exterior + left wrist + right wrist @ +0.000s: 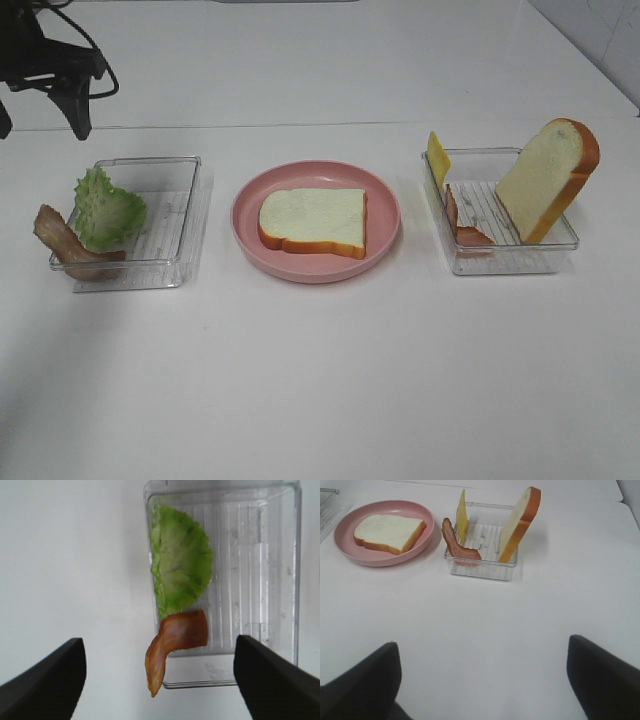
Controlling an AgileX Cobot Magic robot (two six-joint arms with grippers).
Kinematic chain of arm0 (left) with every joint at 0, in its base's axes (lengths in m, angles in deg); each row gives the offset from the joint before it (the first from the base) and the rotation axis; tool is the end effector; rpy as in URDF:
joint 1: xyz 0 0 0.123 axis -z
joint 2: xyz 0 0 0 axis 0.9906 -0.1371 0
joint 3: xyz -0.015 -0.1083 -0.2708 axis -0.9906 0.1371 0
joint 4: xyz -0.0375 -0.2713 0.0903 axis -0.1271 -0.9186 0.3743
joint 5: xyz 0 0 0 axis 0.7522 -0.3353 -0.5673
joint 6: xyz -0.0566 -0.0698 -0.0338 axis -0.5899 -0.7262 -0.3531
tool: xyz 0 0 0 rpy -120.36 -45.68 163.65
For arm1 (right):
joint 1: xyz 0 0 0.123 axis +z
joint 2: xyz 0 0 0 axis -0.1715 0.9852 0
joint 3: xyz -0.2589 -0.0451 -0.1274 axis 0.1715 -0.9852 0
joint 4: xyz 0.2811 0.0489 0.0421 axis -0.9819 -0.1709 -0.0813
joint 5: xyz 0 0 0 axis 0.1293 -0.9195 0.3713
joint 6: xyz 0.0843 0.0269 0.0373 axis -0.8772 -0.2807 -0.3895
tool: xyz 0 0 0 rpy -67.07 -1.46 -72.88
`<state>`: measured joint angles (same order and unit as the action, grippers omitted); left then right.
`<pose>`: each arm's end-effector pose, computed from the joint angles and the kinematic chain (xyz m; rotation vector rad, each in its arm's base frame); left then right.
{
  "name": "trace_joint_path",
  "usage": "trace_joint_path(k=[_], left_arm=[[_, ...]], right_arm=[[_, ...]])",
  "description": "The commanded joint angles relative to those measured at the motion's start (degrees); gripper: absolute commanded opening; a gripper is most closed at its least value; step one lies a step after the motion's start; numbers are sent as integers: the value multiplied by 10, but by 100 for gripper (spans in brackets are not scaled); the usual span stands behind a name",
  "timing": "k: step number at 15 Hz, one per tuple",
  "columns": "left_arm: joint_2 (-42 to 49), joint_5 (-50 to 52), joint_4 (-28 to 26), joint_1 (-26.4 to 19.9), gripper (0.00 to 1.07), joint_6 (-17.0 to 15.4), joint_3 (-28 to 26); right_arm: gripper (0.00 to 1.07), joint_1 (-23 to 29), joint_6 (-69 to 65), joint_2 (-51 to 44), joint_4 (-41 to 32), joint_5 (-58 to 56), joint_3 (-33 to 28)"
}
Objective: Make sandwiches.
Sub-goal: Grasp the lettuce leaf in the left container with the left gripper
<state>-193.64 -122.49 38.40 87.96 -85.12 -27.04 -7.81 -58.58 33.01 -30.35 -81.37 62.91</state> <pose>0.4739 -0.0474 0.2419 -0.0429 2.9431 -0.0175 0.0211 0.0132 0.2951 -0.2098 2.0243 0.0985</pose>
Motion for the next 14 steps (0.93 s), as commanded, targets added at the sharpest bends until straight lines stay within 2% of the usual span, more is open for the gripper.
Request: trace_joint_path(k=[1,6,12,14], left_arm=[[-22,-27,13,0,76,-4,7],[-85,16,9,0,67,-4,6],[-105,74,-7,0,58,-4,6],[-105,88,-14,0,58,-4,6]], right_arm=[[85,-1,2,-5,2,5,-1],[85,-1,2,-5,2,5,-1],[85,-1,2,-5,2,5,-1],[85,-1,2,-5,2,5,-1]])
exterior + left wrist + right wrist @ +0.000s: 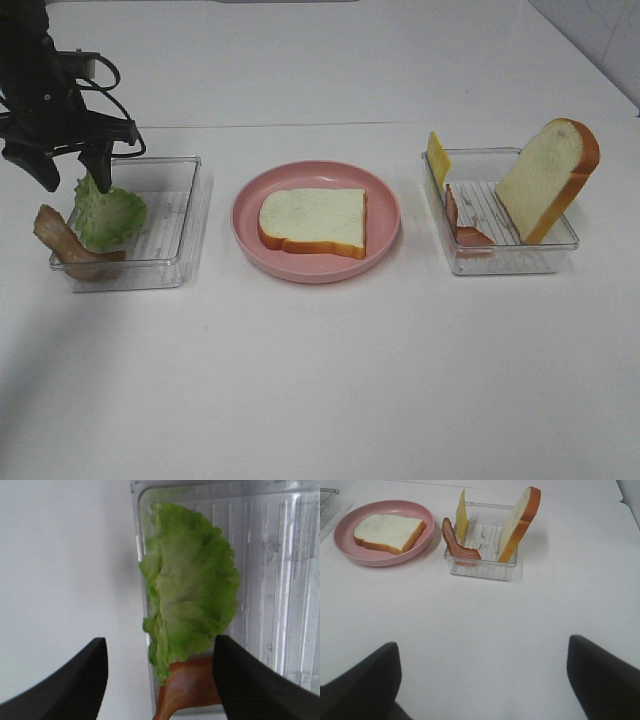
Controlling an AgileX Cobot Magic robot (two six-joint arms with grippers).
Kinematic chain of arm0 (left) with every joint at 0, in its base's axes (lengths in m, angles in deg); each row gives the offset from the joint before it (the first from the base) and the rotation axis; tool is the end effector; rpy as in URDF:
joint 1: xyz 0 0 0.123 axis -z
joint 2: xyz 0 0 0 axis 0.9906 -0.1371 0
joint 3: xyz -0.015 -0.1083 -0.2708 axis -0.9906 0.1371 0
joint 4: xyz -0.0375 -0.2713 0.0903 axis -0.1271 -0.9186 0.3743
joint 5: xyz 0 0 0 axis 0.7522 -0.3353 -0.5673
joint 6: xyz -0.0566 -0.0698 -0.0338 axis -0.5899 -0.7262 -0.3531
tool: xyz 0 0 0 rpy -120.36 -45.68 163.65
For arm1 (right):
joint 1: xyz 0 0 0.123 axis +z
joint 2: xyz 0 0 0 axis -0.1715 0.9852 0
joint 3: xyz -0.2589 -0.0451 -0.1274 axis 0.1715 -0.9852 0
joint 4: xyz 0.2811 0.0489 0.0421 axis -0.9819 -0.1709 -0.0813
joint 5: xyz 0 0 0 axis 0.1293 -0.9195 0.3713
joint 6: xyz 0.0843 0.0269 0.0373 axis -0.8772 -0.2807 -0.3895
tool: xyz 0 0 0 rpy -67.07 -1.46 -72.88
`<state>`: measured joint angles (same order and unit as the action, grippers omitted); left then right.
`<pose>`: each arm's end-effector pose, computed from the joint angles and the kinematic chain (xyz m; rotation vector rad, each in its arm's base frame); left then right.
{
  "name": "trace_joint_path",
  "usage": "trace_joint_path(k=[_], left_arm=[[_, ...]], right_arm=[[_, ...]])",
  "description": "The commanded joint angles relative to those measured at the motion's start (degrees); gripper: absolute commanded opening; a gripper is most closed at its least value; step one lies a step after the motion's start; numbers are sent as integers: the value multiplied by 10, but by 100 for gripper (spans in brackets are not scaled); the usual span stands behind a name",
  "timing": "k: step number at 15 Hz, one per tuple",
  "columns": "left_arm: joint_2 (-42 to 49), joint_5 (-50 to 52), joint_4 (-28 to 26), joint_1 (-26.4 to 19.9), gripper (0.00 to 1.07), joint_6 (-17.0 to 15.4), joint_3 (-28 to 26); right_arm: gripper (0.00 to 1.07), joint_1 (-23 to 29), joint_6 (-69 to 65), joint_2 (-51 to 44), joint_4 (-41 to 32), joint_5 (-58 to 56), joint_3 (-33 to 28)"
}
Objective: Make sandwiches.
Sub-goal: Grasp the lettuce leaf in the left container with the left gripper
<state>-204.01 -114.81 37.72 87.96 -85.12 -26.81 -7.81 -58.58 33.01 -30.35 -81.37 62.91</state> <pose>0.4994 -0.0511 0.1541 -0.0481 2.9950 -0.0260 0.0211 0.0132 0.2951 -0.2098 2.0243 0.0985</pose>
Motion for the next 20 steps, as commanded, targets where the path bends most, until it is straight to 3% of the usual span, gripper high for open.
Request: trace_joint_path(k=[1,12,20], left_arm=[[-1,13,-8,0,58,-4,3],[-13,-1,-7,0,57,-4,3],[-13,1,-7,0,27,-4,3]], right_arm=[[85,-1,2,-5,2,5,-1],[85,-1,2,-5,2,5,-1],[85,-1,2,-5,2,5,-1]])
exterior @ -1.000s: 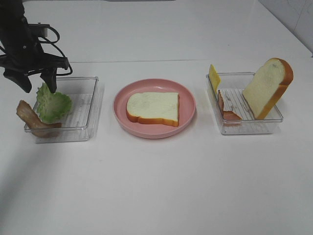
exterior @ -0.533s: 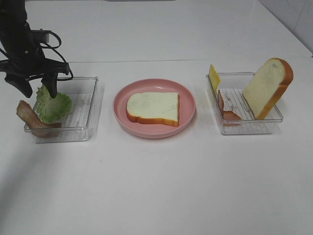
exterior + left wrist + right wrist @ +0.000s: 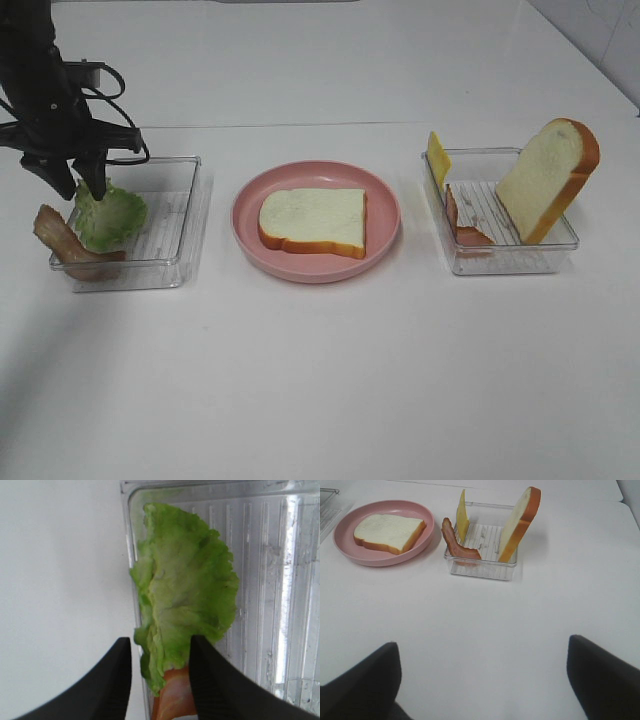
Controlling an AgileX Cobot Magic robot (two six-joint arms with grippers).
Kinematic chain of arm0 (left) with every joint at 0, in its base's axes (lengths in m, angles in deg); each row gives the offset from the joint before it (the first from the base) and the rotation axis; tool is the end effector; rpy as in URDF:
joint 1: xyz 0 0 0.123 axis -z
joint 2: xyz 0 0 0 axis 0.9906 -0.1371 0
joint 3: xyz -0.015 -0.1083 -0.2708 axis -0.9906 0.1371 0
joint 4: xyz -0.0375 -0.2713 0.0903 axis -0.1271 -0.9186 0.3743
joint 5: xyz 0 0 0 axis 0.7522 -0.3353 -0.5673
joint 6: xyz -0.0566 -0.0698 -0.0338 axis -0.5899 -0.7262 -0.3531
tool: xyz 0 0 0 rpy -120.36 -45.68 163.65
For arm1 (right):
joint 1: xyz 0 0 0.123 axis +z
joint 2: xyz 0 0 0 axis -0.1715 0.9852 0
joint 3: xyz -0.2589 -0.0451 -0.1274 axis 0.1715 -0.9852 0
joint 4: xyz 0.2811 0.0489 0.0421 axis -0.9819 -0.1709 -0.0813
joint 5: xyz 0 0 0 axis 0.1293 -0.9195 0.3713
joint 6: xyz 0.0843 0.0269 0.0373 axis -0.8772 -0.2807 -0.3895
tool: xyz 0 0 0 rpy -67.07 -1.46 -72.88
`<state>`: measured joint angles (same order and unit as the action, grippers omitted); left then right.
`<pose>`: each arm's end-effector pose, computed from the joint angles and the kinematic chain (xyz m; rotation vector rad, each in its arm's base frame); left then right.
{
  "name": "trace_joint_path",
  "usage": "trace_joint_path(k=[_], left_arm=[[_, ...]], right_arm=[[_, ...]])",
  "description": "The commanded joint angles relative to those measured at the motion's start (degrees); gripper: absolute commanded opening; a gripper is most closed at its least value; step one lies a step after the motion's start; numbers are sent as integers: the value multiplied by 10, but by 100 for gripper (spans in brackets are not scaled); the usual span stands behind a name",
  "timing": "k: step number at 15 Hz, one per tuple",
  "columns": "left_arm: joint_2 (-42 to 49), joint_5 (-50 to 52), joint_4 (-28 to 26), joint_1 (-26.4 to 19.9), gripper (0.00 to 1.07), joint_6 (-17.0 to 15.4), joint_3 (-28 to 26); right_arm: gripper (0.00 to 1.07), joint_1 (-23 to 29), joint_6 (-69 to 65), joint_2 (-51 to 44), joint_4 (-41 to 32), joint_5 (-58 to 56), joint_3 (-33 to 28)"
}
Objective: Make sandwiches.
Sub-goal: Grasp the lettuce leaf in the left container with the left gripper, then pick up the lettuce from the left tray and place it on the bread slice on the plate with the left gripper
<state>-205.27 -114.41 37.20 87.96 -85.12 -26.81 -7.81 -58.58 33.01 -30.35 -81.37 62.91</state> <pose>0.5005 -0.0520 0.1431 -0.0539 3.0107 -0.0358 0.0211 0.0132 0.2951 -0.2098 2.0243 0.0985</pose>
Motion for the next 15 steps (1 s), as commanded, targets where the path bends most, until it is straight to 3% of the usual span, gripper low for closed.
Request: trace_joint_path(k=[1,6,11,15], left_arm=[[0,-3,-2,0,21,-4,3],[0,-5,-3,0,0,-5,3],[1,-6,-3,0,0,-10,-3],[7,-26,-11,1,0,-10,-59]], right_arm=[[85,-1,2,-5,2,5,-1],[85,-1,2,-5,2,5,-1],[85,-1,2,-5,2,5,-1],[85,-1,2,-5,2,5,-1]])
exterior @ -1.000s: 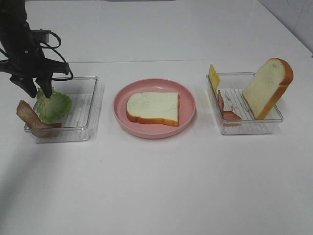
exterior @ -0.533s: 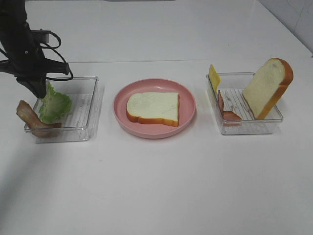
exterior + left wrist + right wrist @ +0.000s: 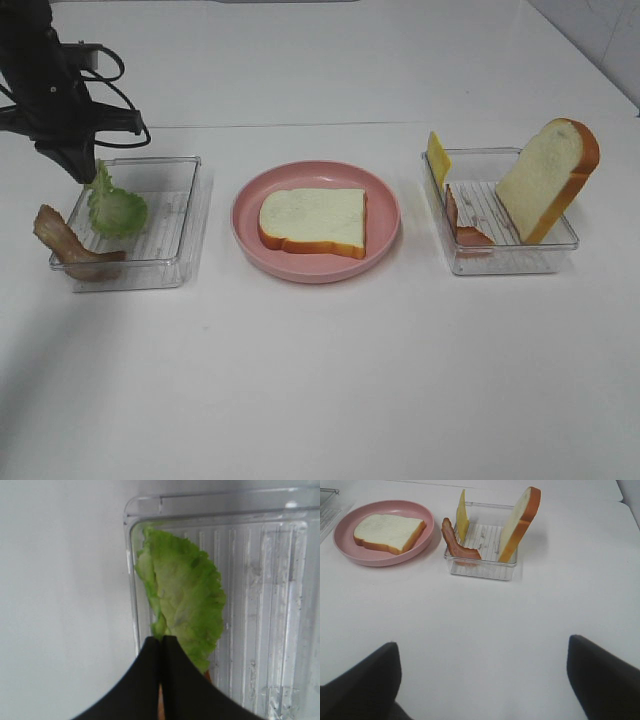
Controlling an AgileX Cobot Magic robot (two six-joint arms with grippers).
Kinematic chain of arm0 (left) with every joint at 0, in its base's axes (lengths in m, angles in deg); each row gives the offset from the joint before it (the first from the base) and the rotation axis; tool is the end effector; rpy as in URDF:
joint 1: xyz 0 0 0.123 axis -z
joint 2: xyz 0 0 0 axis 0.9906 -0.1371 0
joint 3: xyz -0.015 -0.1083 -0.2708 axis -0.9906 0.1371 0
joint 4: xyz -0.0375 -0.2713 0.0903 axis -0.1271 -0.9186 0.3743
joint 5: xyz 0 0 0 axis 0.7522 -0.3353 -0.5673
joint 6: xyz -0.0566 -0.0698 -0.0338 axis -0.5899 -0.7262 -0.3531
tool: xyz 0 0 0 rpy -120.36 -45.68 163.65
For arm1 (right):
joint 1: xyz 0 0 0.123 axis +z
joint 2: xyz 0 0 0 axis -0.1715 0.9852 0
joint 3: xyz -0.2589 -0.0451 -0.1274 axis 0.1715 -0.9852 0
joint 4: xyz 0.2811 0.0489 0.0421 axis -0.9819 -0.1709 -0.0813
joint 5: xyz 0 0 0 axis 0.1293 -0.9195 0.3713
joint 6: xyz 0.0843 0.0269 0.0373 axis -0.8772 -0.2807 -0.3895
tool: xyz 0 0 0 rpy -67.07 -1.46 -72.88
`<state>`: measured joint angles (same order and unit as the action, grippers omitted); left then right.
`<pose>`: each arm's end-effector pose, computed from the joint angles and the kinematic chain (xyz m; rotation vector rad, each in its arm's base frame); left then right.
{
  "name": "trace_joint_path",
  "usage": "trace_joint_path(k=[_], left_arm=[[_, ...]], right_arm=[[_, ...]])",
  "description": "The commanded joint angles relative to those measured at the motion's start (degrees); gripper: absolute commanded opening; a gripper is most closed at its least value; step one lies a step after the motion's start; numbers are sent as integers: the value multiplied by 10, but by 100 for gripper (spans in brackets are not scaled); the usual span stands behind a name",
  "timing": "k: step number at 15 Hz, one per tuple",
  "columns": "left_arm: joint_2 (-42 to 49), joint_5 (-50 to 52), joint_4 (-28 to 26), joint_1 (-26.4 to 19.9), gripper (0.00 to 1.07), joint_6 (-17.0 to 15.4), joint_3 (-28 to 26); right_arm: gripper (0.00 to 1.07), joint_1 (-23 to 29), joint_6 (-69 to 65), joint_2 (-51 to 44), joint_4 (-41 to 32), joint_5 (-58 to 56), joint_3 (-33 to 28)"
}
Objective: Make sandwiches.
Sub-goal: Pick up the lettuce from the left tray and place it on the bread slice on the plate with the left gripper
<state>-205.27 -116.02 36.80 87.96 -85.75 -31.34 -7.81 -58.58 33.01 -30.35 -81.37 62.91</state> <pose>0.5109 -0.0537 0.1660 -0.0724 2.9603 -0.0556 0.0211 0.0132 0.2951 -0.2098 2.0243 0.0985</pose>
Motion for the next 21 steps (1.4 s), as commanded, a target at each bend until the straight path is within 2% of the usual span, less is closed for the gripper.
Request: trace_joint_path(k=[1,2,3,5,8,11,15,21], left_arm=[[7,-25,-14,1,0,-1,-39],[7,-32,-19,1,0,4,-47],[7,-48,-67,1,0,21,-92],[7,-48,-129,1,0,29,-133],[7,-48,-190,5,0,44,-172],[6,-36,-236,41,0,60,-180],[-12,31,-366,120,0,116,-180],[-96,54,-525,162,0,156,-180]], right_arm=[[85,-1,2,-5,2,5,-1],[85,-1,2,-5,2,5,-1],[85,-1,2,-5,2,5,-1],[85,-1,2,-5,2,5,-1],[85,-1,2,-5,2,5,-1],[85,-1,2,-5,2,5,-1],[85,-1,2,-5,2,5,-1],[85,-1,2,-5,2,5,-1]])
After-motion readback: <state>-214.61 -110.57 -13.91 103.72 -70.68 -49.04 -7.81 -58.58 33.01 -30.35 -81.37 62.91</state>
